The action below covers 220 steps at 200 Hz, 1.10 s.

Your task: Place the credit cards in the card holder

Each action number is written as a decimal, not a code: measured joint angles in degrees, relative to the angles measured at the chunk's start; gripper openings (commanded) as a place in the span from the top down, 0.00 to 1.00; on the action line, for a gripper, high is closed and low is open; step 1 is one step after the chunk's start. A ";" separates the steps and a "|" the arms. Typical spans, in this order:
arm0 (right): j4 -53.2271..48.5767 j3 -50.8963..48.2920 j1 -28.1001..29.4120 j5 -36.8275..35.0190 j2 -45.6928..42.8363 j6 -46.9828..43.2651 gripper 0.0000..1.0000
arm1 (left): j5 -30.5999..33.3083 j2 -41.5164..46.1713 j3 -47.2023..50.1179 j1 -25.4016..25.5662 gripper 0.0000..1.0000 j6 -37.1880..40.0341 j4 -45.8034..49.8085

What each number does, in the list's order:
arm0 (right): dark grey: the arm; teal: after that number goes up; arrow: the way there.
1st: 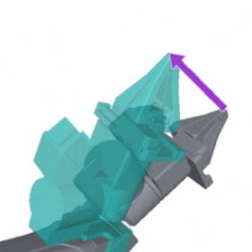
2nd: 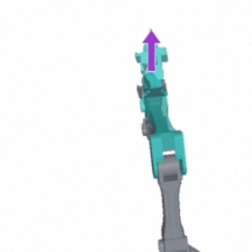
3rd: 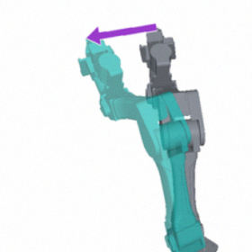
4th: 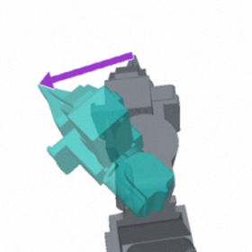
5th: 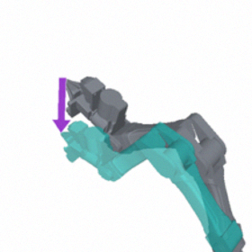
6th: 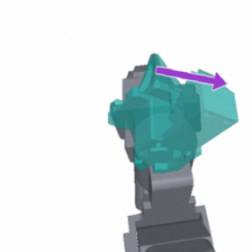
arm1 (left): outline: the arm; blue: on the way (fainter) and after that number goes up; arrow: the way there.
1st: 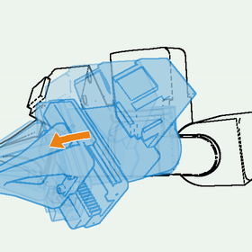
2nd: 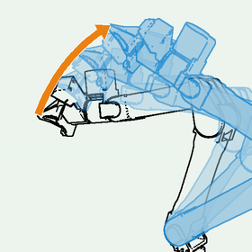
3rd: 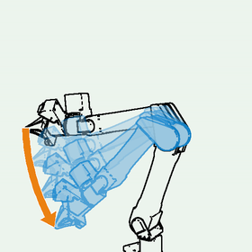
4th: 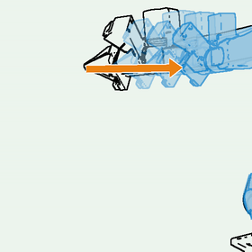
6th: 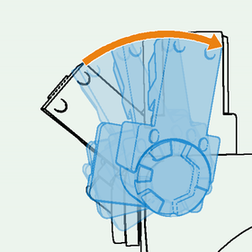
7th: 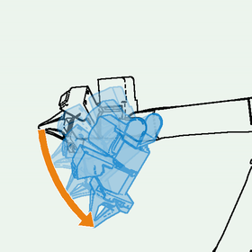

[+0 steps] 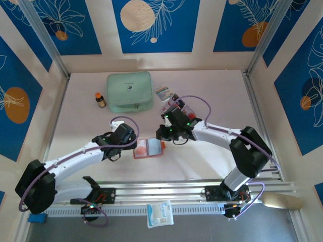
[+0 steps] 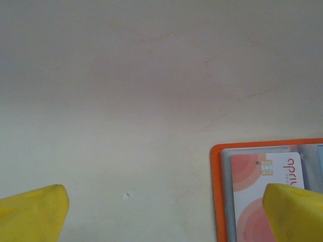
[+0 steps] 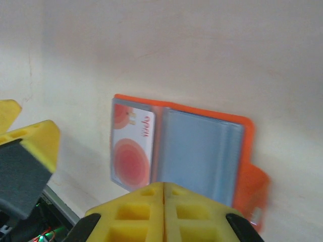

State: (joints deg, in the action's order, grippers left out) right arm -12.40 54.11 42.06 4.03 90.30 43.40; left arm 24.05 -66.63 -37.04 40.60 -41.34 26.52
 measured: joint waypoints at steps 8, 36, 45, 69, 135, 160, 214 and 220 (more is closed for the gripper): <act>-0.35 -0.98 -0.70 -0.15 -1.16 -0.52 0.89 | -0.09 0.17 0.00 0.00 0.00 0.15 0.02; -1.73 -4.66 -2.08 -0.68 -5.57 -2.58 0.86 | -1.36 0.26 0.00 0.00 0.00 0.55 -0.13; -2.27 -5.62 -2.08 -0.63 -6.86 -2.99 0.84 | -1.95 0.26 0.00 0.00 0.00 0.52 -0.35; -3.10 -6.23 -2.08 -0.35 -8.02 -4.39 0.77 | -3.72 0.07 0.00 0.00 0.00 -0.37 -1.70; -3.56 -0.24 -1.84 2.03 -1.53 -5.73 0.78 | -5.57 -2.64 0.02 4.44 0.00 -5.11 -6.56; -3.74 3.43 -1.42 2.64 2.21 -6.40 0.79 | -5.14 -3.45 0.02 6.93 0.00 -7.15 -7.78; -4.17 6.82 -1.16 4.15 8.57 -7.93 0.83 | -3.91 -7.43 0.57 9.68 0.00 -9.75 -10.29; -4.24 6.93 -1.16 4.26 9.05 -8.04 0.83 | -3.87 -7.80 0.76 9.88 0.00 -9.92 -10.67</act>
State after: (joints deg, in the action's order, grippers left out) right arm -16.64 61.04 40.91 8.29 99.35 35.35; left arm 20.18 -74.43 -36.27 50.48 -51.27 15.86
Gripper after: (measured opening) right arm 0.173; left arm 0.998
